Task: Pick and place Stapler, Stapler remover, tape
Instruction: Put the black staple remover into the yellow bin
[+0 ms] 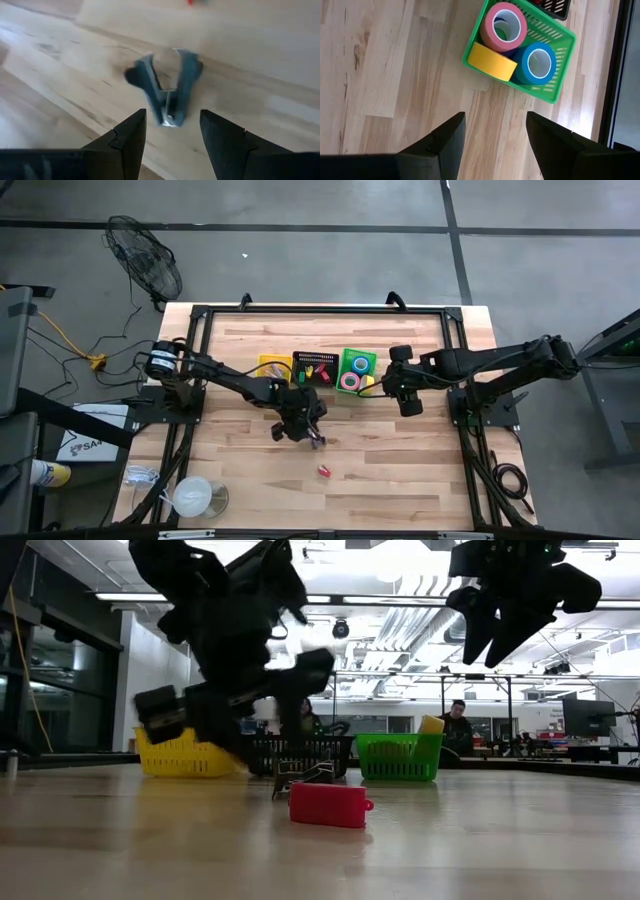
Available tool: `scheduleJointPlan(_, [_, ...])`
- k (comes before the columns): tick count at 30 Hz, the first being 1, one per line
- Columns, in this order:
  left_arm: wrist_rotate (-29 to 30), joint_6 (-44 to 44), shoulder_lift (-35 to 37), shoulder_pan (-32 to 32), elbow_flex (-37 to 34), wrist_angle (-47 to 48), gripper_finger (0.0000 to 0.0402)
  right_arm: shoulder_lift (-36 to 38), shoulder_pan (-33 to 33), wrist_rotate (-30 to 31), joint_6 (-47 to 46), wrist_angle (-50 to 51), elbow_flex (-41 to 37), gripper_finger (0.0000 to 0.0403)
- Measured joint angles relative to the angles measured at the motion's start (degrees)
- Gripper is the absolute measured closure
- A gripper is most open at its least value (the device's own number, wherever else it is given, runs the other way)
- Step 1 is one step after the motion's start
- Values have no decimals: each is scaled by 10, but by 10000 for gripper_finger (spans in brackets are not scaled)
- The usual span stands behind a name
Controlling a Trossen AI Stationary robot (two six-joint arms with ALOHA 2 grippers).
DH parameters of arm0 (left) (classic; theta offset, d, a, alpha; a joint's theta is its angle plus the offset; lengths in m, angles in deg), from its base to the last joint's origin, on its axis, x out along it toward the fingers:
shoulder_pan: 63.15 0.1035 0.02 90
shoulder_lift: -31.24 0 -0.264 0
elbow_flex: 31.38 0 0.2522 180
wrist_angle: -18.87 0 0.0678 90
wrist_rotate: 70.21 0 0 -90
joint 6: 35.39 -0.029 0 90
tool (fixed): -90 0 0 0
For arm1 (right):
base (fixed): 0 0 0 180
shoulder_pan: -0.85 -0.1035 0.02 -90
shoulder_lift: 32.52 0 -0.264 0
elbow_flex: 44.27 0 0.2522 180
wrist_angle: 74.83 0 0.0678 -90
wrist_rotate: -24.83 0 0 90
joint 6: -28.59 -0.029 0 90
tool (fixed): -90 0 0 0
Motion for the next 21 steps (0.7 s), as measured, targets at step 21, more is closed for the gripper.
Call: scheduleJointPlan(21, [-19, -8, -18, 0, 22, -35, 220, 0, 0, -62, -102, -47, 0, 203])
